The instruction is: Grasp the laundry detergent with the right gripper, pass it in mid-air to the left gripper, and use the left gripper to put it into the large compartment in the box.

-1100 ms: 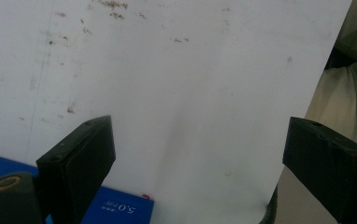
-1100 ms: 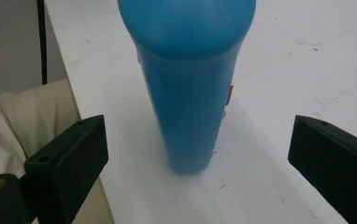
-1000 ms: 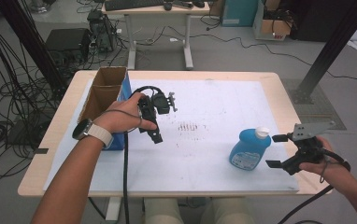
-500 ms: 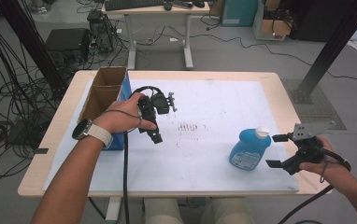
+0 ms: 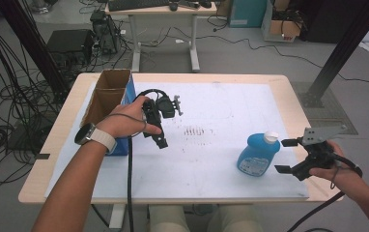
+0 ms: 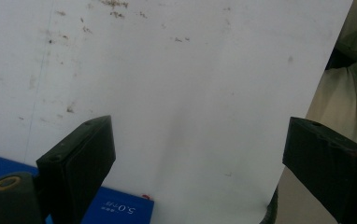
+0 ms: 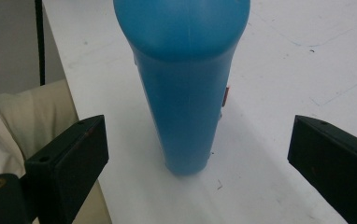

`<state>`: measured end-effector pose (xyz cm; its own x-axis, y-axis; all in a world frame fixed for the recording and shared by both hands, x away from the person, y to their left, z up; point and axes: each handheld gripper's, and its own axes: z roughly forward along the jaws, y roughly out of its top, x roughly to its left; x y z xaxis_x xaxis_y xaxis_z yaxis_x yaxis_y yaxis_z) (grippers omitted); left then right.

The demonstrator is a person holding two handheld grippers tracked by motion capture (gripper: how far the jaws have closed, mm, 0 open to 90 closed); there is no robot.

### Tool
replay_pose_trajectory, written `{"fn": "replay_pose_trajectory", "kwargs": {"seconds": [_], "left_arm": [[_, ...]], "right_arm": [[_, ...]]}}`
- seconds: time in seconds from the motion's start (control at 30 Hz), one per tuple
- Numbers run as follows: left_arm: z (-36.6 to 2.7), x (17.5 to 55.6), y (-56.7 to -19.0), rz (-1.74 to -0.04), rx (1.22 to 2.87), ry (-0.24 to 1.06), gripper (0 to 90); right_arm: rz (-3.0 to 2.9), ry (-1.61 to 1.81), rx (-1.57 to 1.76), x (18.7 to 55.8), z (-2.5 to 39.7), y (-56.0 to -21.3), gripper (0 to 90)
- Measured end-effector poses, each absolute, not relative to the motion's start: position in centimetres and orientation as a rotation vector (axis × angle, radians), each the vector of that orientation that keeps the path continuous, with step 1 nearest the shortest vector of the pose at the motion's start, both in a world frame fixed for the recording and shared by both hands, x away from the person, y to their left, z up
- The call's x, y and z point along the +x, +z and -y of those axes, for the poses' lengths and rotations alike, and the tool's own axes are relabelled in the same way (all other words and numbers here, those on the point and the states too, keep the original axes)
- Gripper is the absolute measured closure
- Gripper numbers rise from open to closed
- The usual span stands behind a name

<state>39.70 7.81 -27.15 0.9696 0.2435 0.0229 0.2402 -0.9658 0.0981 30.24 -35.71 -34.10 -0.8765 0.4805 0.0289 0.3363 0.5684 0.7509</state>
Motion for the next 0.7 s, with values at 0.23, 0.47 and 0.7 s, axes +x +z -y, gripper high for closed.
{"fn": "replay_pose_trajectory", "kwargs": {"seconds": [0.23,0.47,0.7], "left_arm": [[-7.82,39.69,-27.18,-0.374,3.022,0.053,9.7],[-7.84,39.74,-27.18,-0.371,3.024,0.044,9.7],[-7.83,39.73,-27.29,-0.375,3.019,0.039,9.7]], "right_arm": [[-2.621,1.203,0.695,30.23,35.62,-34.16,5.2],[-2.625,1.195,0.684,30.27,35.72,-34.18,5.2],[-2.625,1.195,0.685,30.28,35.69,-34.21,5.2]]}}
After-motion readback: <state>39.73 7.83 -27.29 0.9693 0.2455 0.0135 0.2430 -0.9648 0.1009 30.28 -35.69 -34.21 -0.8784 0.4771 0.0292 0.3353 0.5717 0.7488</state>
